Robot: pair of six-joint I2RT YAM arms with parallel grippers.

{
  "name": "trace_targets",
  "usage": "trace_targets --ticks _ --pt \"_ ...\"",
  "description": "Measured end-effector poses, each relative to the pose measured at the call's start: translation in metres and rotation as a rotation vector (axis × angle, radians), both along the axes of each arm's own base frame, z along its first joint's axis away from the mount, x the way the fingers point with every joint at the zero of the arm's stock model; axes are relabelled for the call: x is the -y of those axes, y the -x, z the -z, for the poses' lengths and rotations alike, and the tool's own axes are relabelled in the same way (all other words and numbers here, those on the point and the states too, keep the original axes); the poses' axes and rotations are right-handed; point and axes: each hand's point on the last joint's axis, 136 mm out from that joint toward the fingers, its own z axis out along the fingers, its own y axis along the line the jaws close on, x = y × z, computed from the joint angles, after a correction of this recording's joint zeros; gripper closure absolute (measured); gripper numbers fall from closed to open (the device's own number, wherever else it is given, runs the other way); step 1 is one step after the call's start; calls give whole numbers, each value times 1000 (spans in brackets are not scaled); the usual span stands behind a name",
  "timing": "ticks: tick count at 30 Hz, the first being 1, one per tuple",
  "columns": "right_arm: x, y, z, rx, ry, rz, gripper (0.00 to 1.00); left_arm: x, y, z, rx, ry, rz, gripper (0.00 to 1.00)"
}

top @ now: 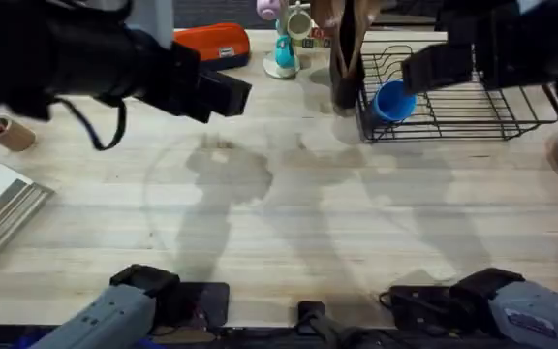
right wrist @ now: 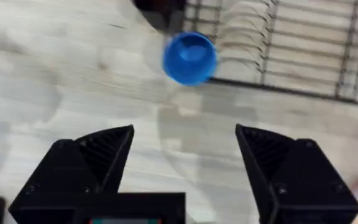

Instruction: Pick up the cup on the table and put them onto the rack.

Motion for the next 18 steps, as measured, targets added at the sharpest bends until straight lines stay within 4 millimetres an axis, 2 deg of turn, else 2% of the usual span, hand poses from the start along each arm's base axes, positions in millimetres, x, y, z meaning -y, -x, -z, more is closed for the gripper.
trace_targets --ticks 7,18 --pt "29 11 6 -37 96 143 6 -9 17 -21 79 -3 -20 8" --pt "47 23 -1 -15 143 218 5 -22 44 -42 158 3 -72 8"
